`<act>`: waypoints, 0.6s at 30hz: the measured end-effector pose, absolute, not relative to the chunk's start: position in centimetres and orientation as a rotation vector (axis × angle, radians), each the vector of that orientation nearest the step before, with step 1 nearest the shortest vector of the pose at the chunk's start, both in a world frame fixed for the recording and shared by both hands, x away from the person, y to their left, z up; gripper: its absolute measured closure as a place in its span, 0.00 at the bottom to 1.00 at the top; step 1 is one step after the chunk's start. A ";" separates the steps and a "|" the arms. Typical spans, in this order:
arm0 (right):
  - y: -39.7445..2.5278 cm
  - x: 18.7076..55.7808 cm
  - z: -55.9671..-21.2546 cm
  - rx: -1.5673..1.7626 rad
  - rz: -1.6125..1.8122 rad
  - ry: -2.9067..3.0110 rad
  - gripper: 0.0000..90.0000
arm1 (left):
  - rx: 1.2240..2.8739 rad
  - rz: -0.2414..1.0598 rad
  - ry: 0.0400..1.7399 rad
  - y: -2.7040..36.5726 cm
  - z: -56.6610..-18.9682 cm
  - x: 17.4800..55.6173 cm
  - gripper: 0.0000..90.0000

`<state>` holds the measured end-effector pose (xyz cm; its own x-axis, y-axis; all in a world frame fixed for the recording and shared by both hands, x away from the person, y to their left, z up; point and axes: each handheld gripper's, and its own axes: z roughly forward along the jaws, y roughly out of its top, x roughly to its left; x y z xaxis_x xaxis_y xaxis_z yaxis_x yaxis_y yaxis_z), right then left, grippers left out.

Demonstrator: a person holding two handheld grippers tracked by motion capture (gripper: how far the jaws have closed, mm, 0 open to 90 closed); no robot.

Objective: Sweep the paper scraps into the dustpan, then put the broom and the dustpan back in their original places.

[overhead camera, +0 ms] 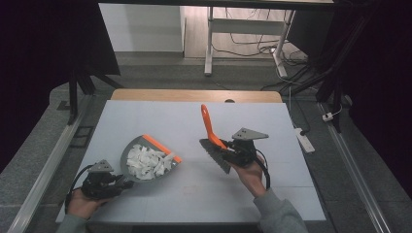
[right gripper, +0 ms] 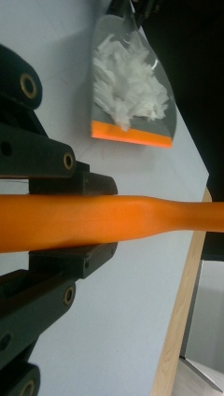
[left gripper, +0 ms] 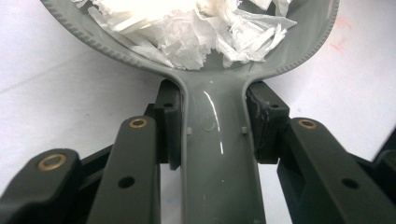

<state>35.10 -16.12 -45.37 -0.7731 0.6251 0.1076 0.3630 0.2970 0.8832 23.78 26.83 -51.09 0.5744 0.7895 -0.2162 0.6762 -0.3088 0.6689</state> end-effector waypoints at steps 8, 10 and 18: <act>-18.1 34.8 -45.4 0.883 1.497 2.333 0.77 | 2.004 0.234 1.213 27.3 -50.9 23.7 0.68; -18.5 34.7 -45.4 0.884 1.502 2.333 0.77 | 2.001 0.235 1.217 27.3 -50.9 23.7 0.68; -20.0 34.5 -45.6 0.913 1.498 2.330 0.77 | 1.979 0.249 1.237 27.2 -50.8 23.9 0.68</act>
